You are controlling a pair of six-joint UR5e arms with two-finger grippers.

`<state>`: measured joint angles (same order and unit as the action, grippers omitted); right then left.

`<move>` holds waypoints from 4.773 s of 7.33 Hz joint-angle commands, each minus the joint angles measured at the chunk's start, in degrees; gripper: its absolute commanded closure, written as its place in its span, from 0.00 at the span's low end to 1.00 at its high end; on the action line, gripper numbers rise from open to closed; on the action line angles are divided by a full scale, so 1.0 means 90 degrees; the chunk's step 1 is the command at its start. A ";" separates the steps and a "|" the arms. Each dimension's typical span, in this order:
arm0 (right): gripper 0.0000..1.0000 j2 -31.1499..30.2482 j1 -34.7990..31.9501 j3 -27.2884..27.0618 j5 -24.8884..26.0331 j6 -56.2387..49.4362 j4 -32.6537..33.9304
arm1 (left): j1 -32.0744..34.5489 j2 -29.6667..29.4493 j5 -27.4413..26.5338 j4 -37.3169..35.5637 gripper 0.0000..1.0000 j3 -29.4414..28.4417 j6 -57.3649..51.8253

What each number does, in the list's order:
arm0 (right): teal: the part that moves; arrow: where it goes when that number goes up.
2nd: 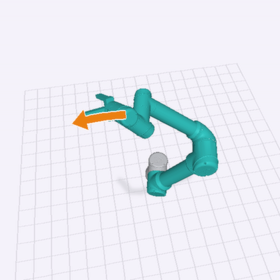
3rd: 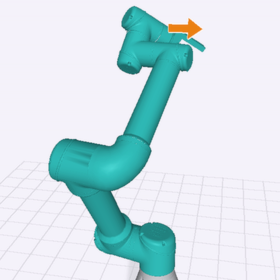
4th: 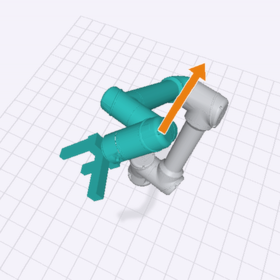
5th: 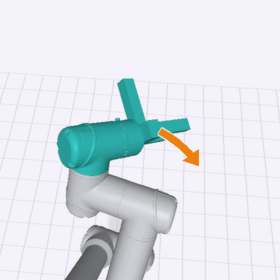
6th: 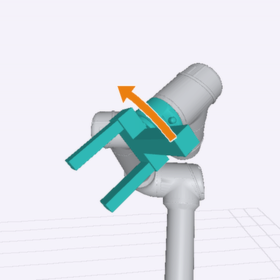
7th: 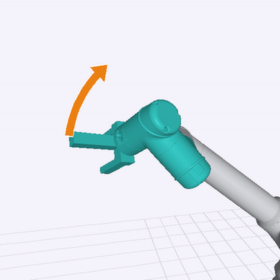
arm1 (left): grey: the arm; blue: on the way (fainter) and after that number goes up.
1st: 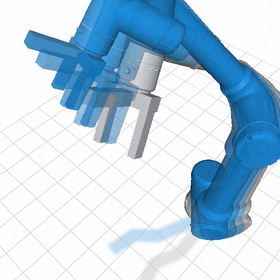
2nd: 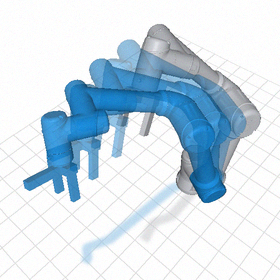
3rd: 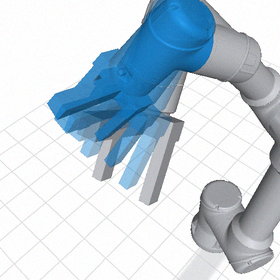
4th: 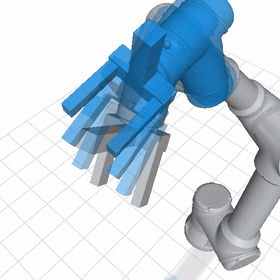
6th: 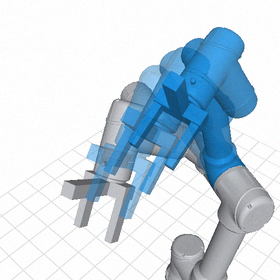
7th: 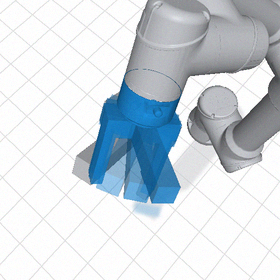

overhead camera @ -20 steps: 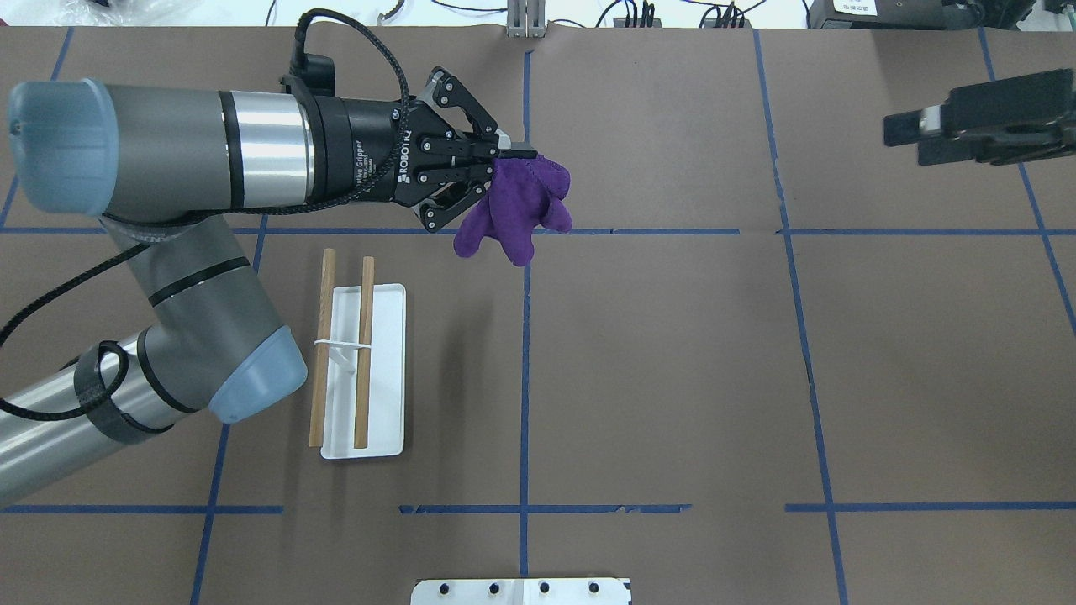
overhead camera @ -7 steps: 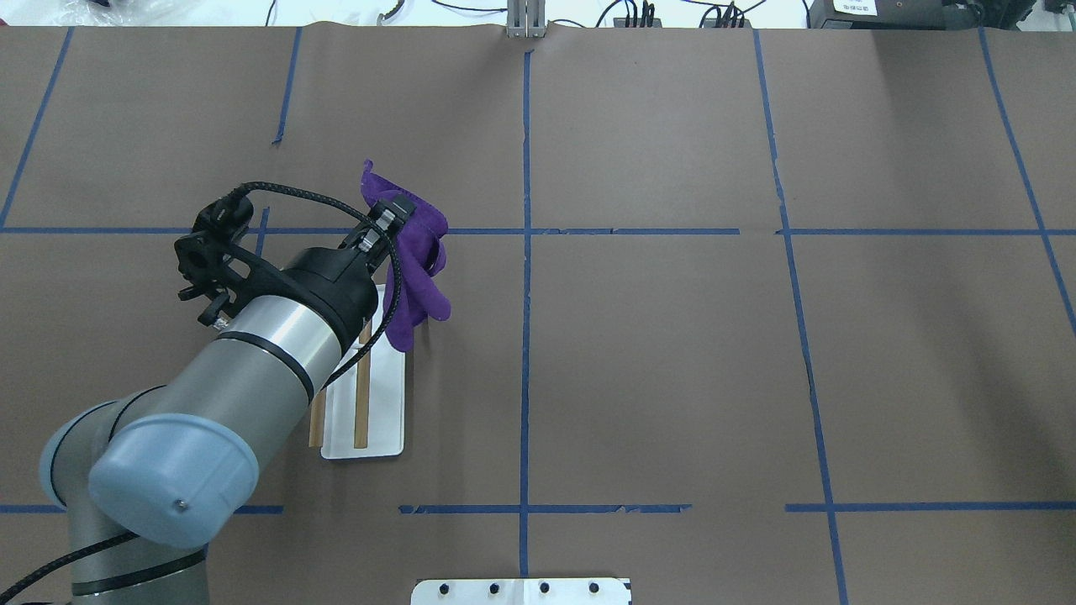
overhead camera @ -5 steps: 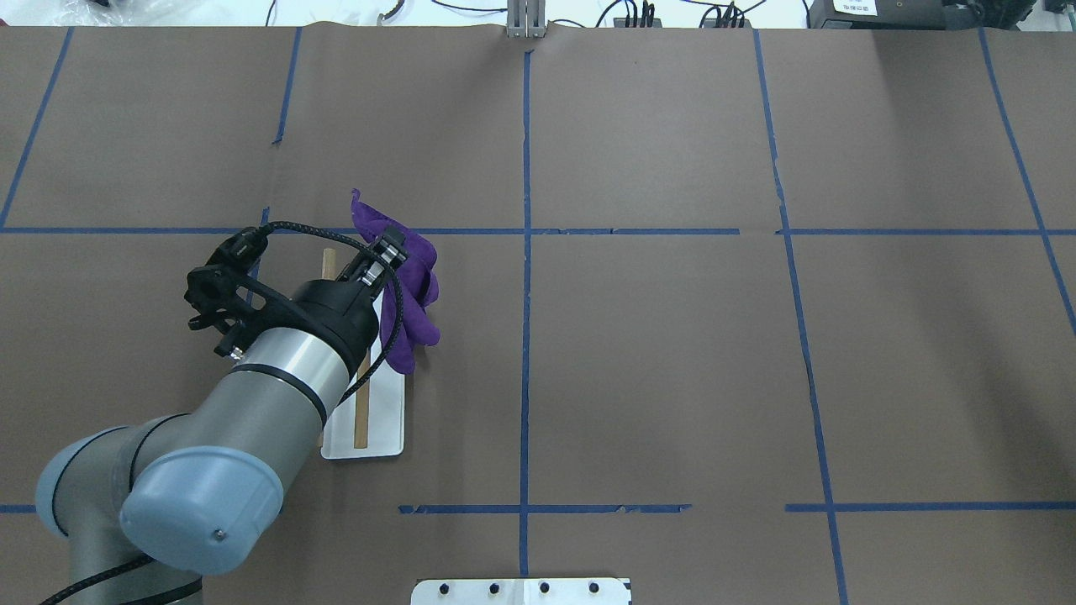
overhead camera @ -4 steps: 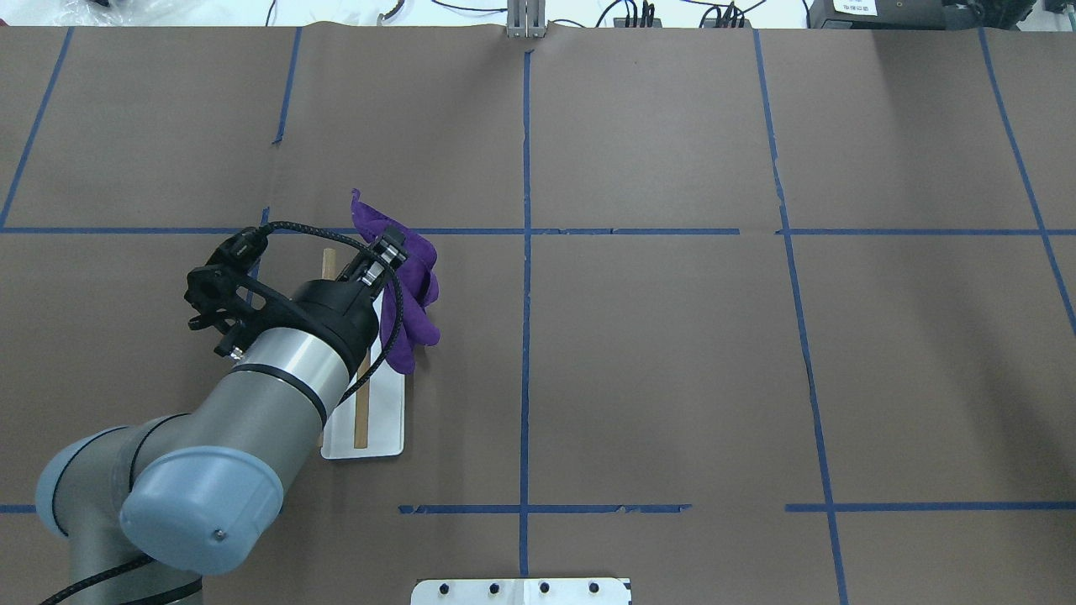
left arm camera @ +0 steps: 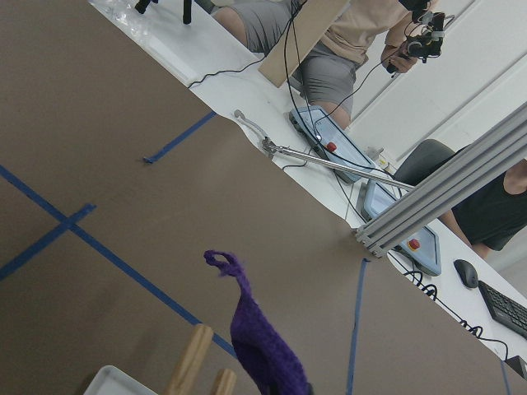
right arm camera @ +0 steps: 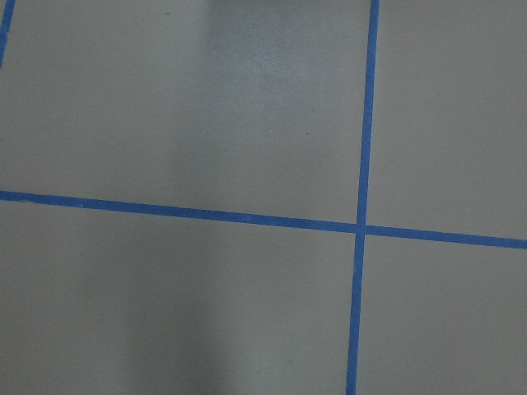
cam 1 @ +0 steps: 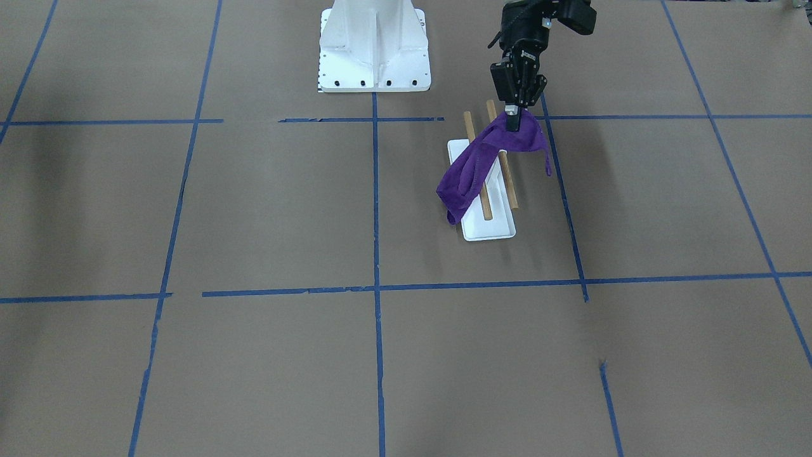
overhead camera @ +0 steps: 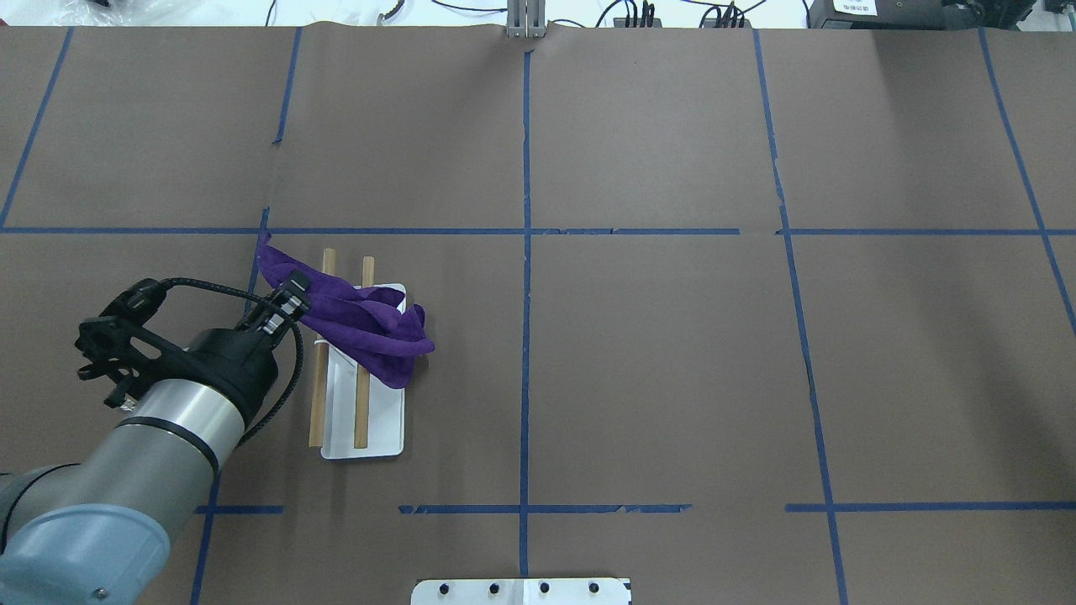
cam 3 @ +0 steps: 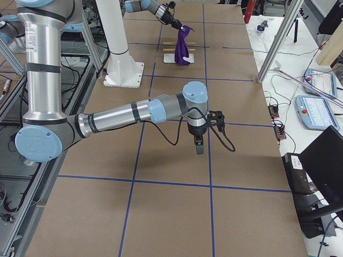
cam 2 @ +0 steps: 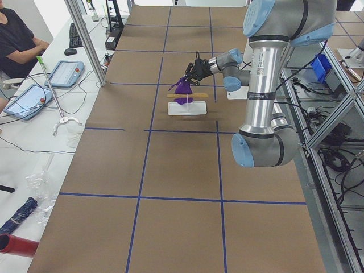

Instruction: Hang towel on rack

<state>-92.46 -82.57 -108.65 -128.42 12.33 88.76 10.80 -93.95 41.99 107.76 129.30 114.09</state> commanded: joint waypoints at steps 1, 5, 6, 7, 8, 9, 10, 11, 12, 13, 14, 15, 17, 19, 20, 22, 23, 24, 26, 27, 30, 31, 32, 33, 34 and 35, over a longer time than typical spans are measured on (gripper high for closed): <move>0.00 0.0049 0.0004 -0.0027 -0.0008 -0.0003 0.0146 | -0.0008 0.0525 0.0032 0.0000 1.00 -0.0039 0.0224; 0.00 0.0117 0.0004 0.0021 -0.0154 0.0006 0.0167 | -0.0008 0.0711 0.0052 0.0010 1.00 -0.0752 0.0273; 0.00 0.0117 0.0004 0.0002 -0.0155 0.0006 0.0167 | -0.0008 0.0838 0.0090 0.0019 1.00 -0.0753 0.0273; 0.00 0.0117 0.0004 -0.0018 -0.0165 0.0006 0.0176 | -0.0008 0.0877 0.0216 0.0019 1.00 -0.0772 0.0254; 0.00 0.0117 0.0004 -0.0018 -0.0203 0.0006 0.0167 | 0.0001 0.0878 0.0266 0.0019 0.91 -0.0763 0.0215; 0.00 0.0108 0.0004 -0.0008 -0.0262 0.0006 0.0167 | 0.0001 0.0917 0.0605 0.0019 0.25 -0.0782 0.0108; 0.00 0.0117 0.0004 -0.0008 -0.0262 0.0006 0.0167 | 0.0001 0.0917 0.0705 0.0019 0.00 -0.0831 0.0049; 0.00 0.0117 0.0004 -0.0018 -0.0214 0.0006 0.0157 | 0.0001 0.0917 0.0899 0.0019 0.00 -0.0831 0.0039; 0.00 0.0127 0.0004 -0.0018 -0.0194 0.0006 0.0147 | 0.0030 0.0917 0.1201 0.0029 0.00 -0.0783 -0.0010; 0.00 0.0127 0.0004 -0.0028 -0.0204 0.0006 0.0137 | 0.0040 0.0956 0.1475 0.0029 0.00 -0.0715 -0.0397; 0.00 0.0117 0.0004 -0.0028 -0.0184 0.0016 0.0128 | 0.0108 0.1004 0.1932 0.0029 0.00 -0.0492 -0.0681; 0.00 0.0117 0.0004 -0.0018 -0.0175 0.0016 0.0147 | 0.0331 0.1159 0.2420 0.0029 0.00 -0.0141 -0.1177; 0.00 -0.0038 0.0004 -0.0047 -0.0165 0.0016 0.0137 | 0.1091 0.1151 0.3416 0.0039 0.00 0.0008 -0.2094; 0.00 -0.0127 0.0004 0.0011 -0.0165 0.0016 0.0147 | 0.2086 0.1074 0.4539 0.0049 0.00 0.0019 -0.3470; 0.00 -0.0127 0.0004 0.0166 -0.0203 -0.0013 0.0128 | 0.2536 0.1034 0.5182 0.0049 0.00 -0.0030 -0.4154; 0.00 -0.0214 0.0004 0.0411 -0.0311 -0.0120 0.0069 | 0.3299 0.0928 0.6112 0.0068 0.00 -0.0302 -0.5726; 0.00 -0.0205 -0.0006 0.0489 -0.0330 -0.0333 0.0069 | 0.3708 0.0666 0.6735 0.0010 0.00 -0.0710 -0.6255; 0.00 -0.0215 -0.0160 0.0683 -0.0650 -0.0567 0.0069 | 0.4157 0.0605 0.7311 0.0010 0.00 -0.0975 -0.7024; 0.00 -0.0234 -0.0609 0.0987 -0.1228 -0.1288 0.0069 | 0.5035 0.0614 0.8036 0.0019 0.00 -0.1395 -0.8401; 0.00 -0.0263 -0.0746 0.1094 -0.1239 -0.1408 0.0069 | 0.5591 0.0653 0.8630 0.0000 0.00 -0.1630 -0.9143; 0.00 -0.0361 -0.0865 0.1115 -0.1337 -0.1400 0.0069 | 0.7300 0.0683 0.8841 -0.0883 0.00 -0.2528 -1.1983; 0.00 -0.0371 -0.0875 0.1125 -0.1337 -0.1380 0.0069 | 0.7867 0.0625 0.8860 -0.1208 0.00 -0.2898 -1.2766; 0.00 -0.0371 -0.0865 0.1115 -0.1337 -0.1371 0.0069 | 0.8220 0.0614 0.8870 -0.1298 0.00 -0.3172 -1.3219; 0.00 -0.0371 -0.0865 0.1105 -0.1337 -0.1361 0.0069 | 0.8340 0.0585 0.8899 -0.1705 0.00 -0.3214 -1.3233; 0.00 -0.0371 -0.0875 0.1096 -0.1337 -0.1361 0.0059 | 0.8380 0.0450 0.9180 -0.2173 0.00 -0.3262 -1.3233; 0.00 -0.0371 -0.0865 0.1076 -0.1337 -0.1351 0.0069 | 0.8448 0.0448 0.9327 -0.2294 0.00 -0.3302 -1.3330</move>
<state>-95.80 -90.39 -98.79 -140.45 0.09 89.35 85.89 -89.47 124.08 89.83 100.19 -4.89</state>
